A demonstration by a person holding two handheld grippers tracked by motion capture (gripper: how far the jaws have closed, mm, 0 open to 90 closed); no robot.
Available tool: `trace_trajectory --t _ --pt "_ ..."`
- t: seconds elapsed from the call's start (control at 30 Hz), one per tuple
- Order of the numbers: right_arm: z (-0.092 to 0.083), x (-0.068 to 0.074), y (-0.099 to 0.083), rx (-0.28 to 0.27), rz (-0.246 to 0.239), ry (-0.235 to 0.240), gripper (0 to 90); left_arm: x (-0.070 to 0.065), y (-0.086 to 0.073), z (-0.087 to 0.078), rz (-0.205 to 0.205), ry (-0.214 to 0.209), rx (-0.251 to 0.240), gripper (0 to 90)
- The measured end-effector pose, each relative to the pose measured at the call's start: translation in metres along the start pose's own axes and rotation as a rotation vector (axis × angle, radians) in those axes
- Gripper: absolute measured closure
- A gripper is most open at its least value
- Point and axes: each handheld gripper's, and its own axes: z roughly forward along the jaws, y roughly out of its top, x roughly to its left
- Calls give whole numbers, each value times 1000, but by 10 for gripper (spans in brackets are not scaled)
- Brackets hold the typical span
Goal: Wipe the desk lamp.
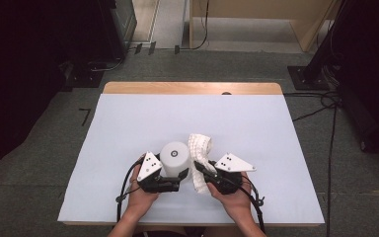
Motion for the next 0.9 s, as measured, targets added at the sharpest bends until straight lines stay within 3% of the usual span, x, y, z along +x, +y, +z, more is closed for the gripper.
trace_trajectory --t 0.07,0.13,0.27,0.5,0.6,0.7,0.9 --pt "2 0 -2 11 3 0 752 2 1 -2 -3 3 -4 87" --pt "11 -1 -8 68 11 13 752 4 3 -4 -4 8 -14 87" --pt "13 -2 -9 82 11 15 753 5 1 -2 -10 -5 -5 88" --pt "-3 -1 4 -20 9 15 753 -1 -4 7 25 -5 35 88" --pt "-12 2 10 -65 -4 16 753 -2 -3 7 26 -9 31 88" --pt "-11 2 9 -63 -12 17 752 0 -2 6 15 -5 20 87" --pt "13 -2 -14 60 5 14 752 8 1 5 0 29 11 88"
